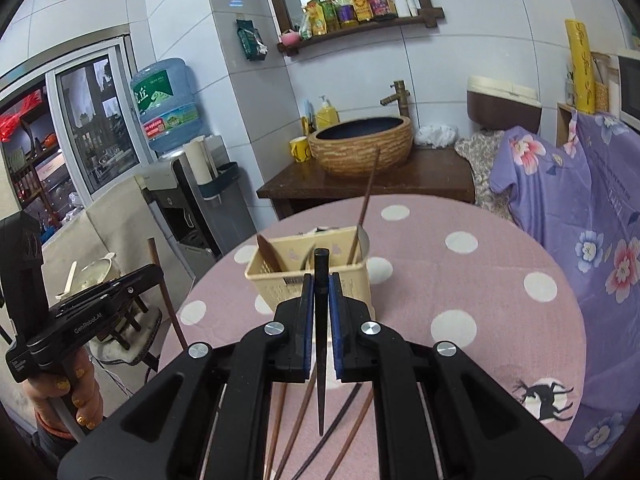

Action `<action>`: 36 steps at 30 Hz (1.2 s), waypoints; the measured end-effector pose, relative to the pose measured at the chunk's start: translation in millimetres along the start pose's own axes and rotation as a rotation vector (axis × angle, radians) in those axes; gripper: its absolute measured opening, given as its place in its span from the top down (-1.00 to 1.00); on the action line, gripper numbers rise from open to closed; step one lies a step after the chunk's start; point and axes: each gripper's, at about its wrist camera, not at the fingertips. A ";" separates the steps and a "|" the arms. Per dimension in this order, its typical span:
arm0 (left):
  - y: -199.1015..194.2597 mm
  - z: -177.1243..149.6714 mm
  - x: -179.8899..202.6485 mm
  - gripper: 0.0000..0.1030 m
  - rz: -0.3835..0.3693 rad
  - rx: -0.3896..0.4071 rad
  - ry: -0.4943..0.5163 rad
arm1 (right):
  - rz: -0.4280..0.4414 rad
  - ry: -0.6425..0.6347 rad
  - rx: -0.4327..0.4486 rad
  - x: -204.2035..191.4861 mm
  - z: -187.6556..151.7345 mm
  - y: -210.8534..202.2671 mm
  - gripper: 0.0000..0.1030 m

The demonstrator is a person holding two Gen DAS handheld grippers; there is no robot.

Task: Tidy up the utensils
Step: 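Lift both chopsticks and drop them into the cream holder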

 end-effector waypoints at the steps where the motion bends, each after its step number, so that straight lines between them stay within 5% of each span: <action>1: -2.2 7.8 0.7 0.85 0.002 0.016 -0.001 | -0.006 -0.002 0.015 -1.3 8.4 -0.6 0.84; 10: -13.4 98.4 25.2 0.85 -0.002 0.183 -0.010 | -0.051 0.021 0.152 -14.4 97.4 -5.5 0.84; 17: 9.5 125.2 42.8 0.85 0.043 0.278 -0.001 | -0.086 0.050 0.231 -17.5 134.8 8.4 0.84; 26: 61.7 98.3 28.8 0.85 0.100 0.282 -0.045 | -0.144 0.033 0.197 -8.9 105.6 62.1 0.84; 36: 95.3 47.6 17.3 0.85 0.096 0.165 -0.053 | -0.141 0.023 0.088 -2.9 56.8 101.2 0.84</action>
Point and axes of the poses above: each gripper's, at about its wrist camera, not at the fingertips, and y roughly the way its jaws point, x to its right, z to its top, and after that the axes turned 1 degree about -z, right-handed
